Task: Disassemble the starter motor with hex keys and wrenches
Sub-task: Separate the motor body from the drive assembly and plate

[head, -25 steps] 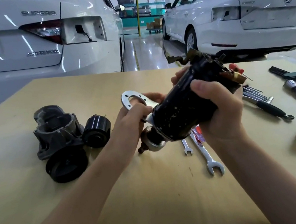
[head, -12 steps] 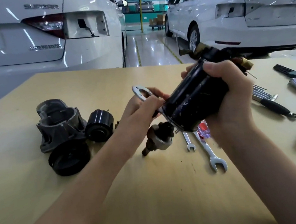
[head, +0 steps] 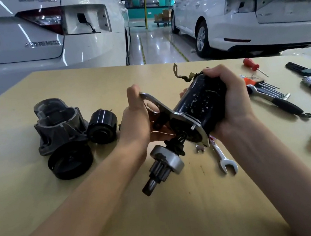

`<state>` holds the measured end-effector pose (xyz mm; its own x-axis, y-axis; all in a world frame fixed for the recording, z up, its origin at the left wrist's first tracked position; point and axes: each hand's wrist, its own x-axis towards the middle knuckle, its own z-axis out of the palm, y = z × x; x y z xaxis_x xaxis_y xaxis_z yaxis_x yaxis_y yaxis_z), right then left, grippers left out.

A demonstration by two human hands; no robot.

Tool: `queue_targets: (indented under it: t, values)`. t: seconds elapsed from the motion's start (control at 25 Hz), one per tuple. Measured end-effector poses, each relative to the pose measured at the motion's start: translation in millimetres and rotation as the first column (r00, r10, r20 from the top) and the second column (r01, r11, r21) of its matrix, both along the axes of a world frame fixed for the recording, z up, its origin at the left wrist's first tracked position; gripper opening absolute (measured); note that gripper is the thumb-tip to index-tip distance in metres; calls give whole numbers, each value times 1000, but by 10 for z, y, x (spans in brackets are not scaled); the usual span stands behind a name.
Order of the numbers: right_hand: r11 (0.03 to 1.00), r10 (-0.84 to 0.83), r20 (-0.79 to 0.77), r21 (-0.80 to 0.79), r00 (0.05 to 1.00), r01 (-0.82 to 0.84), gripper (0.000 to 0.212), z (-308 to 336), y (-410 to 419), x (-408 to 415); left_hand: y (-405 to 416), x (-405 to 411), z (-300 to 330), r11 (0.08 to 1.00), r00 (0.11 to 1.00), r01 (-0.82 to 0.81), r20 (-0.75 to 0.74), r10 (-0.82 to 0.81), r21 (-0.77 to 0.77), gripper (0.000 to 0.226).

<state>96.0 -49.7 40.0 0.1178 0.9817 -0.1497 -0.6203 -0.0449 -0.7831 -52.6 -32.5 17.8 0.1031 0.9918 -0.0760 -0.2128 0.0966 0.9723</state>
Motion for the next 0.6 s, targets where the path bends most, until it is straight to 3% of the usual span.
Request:
queue_targets:
  t: [0.08,0.12,0.16,0.2,0.24,0.32,0.36,0.44,0.6]
  values:
    - [1000,11,-6,-9,1000,-11,23,25,2,11,10,-7,25,999,999,38,-18,-39,-13,69]
    - [1000,14,-9,-22,1000,-15,23,34,-6,19,16,-17,44,998,997,20,-74,-15,65,74]
    - [999,25,-15,-44,1000,-26,26,42,-11,20,18,-32,59,971,988,-31,-141,65,237,76]
    - [996,43,-22,-74,999,-45,31,44,-12,14,13,-48,81,876,967,-71,-183,177,476,73]
    - [992,64,-22,-105,998,-66,36,39,-15,2,5,-68,109,724,942,-62,-200,271,687,66]
    - [984,105,-9,-144,994,-105,48,25,-18,-29,-8,-89,141,475,879,76,-284,383,877,56]
    - [981,117,-6,-157,993,-116,52,10,-15,-47,-11,-87,142,426,841,129,-326,431,895,55]
    - [974,125,-9,-188,992,-124,55,-16,-2,-67,19,-53,130,490,838,68,-317,445,869,58]
    - [970,120,-51,-205,991,-128,56,-26,3,-76,18,58,153,755,964,-233,45,262,612,58]
